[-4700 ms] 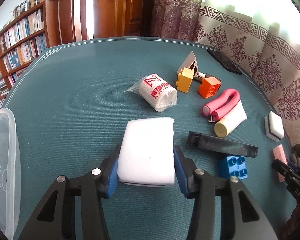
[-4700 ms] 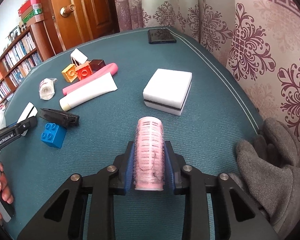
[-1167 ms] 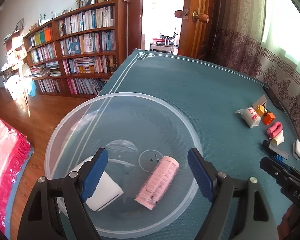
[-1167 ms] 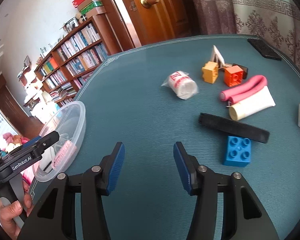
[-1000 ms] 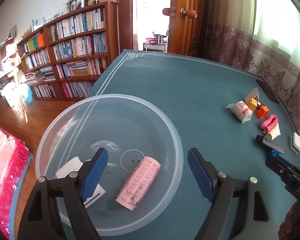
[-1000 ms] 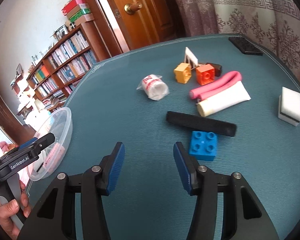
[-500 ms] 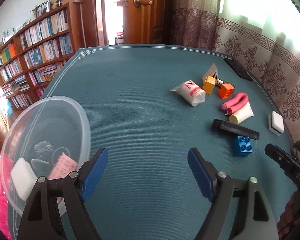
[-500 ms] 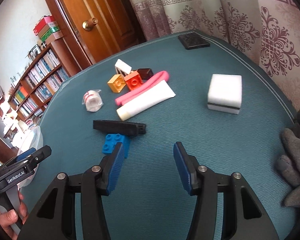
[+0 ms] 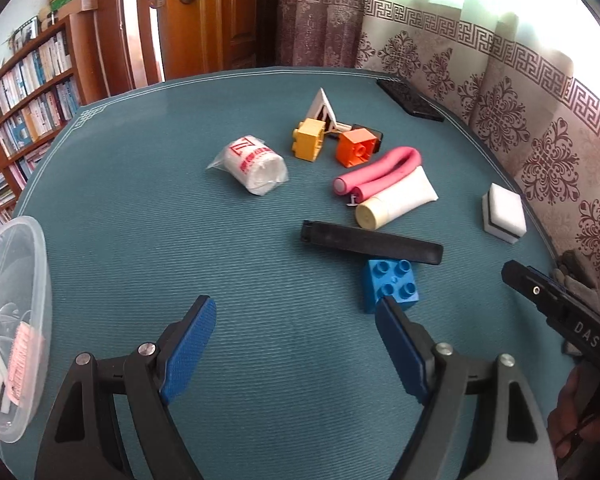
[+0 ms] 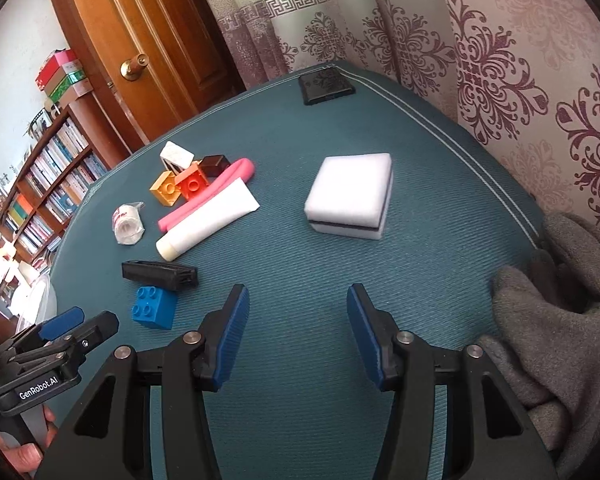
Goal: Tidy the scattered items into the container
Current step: 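Move both open tools back toward the scattered items on the table, then grasp the blue brick with the left tool while the right tool grasps the white sponge block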
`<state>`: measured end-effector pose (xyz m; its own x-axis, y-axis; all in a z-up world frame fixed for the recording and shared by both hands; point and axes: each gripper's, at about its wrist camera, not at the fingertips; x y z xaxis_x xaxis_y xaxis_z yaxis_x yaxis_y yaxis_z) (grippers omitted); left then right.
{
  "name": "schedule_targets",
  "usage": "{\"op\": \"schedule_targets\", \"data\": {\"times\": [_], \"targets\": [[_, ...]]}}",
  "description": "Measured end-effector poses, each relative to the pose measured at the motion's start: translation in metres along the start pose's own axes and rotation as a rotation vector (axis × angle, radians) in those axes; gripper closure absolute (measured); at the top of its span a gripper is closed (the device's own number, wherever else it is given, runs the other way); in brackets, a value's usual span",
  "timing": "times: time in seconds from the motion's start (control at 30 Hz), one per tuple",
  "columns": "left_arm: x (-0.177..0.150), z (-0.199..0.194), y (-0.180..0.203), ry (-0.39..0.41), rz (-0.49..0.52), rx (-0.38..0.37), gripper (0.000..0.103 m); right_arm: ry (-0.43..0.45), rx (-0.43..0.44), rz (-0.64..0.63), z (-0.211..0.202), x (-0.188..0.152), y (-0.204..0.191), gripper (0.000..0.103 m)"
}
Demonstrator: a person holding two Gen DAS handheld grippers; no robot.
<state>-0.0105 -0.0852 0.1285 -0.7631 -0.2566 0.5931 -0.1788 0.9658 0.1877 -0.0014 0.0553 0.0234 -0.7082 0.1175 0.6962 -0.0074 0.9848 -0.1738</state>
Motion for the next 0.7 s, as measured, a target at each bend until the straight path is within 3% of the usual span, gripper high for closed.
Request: {"op": "schedule_targets", "data": {"times": [0.37,0.7], "targets": [[0.000,0.025,0.030,-0.060,0.050,-0.021,0.018,-0.007,-0.023,0.047,0.000,0.001,0.028,0.048],[0.007,0.035,0.033,-0.034,0.086,0.008,0.018,-0.013,-0.024,0.052,0.006,0.006,0.029,0.048]]}}
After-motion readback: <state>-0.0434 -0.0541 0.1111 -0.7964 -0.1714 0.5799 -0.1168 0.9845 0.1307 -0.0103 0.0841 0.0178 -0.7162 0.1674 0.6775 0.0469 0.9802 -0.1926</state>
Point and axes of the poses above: each gripper's, at about its wrist camera, not at the fingertips, and z roughly the way its jaws point, y to its right, x to its top, and after that the axes turned 12 degrees about -z, right-handed
